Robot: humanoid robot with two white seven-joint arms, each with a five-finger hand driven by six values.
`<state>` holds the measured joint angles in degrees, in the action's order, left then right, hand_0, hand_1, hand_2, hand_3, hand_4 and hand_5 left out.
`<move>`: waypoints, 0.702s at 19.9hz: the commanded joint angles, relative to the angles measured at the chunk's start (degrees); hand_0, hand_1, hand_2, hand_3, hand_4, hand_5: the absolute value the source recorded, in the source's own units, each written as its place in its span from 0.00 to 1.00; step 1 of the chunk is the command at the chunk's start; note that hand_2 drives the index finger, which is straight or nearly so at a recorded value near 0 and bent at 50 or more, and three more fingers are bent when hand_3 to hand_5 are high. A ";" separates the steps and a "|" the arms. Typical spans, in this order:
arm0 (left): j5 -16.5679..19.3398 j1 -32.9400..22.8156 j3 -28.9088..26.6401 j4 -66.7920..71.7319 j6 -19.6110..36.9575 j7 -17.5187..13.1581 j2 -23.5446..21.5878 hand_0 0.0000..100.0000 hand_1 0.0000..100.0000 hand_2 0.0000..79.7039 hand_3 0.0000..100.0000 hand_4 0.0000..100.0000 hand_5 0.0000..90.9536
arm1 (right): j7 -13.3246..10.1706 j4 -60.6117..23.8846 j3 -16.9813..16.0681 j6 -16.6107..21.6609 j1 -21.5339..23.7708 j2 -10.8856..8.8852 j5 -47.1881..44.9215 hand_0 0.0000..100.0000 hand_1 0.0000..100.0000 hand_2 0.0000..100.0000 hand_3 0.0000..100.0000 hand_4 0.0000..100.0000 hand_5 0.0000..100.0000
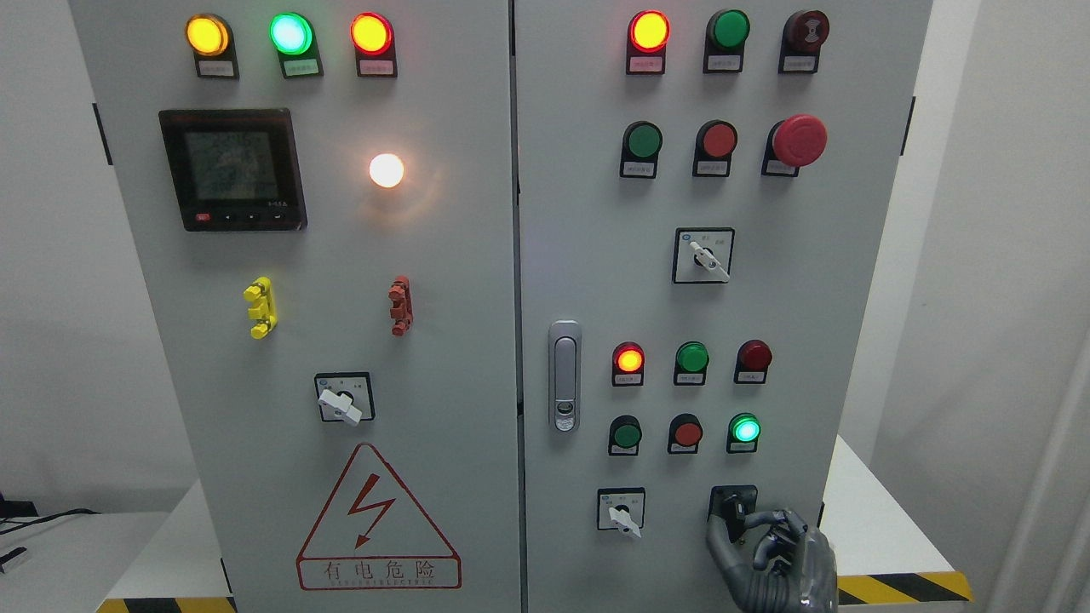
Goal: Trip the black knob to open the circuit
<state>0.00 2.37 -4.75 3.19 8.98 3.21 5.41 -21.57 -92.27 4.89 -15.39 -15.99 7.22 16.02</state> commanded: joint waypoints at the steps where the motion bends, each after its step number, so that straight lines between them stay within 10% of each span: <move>1: 1.76 0.00 0.00 0.06 -0.02 -0.05 -0.05 0.12 0.39 0.00 0.00 0.00 0.00 | -0.05 0.60 -0.15 0.53 -0.01 -0.01 1.82 0.17 0.76 0.58 0.99 0.93 0.99; 14: 1.76 0.00 0.00 -0.02 -0.02 -0.05 -0.04 0.12 0.39 0.00 0.00 0.00 0.00 | -0.40 1.13 -0.59 1.68 0.08 -0.01 4.72 0.17 0.76 0.57 0.98 0.92 0.99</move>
<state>0.00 2.37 -4.75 3.19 8.98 3.21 5.40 -21.86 -91.70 4.67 -13.94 -15.92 7.21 19.37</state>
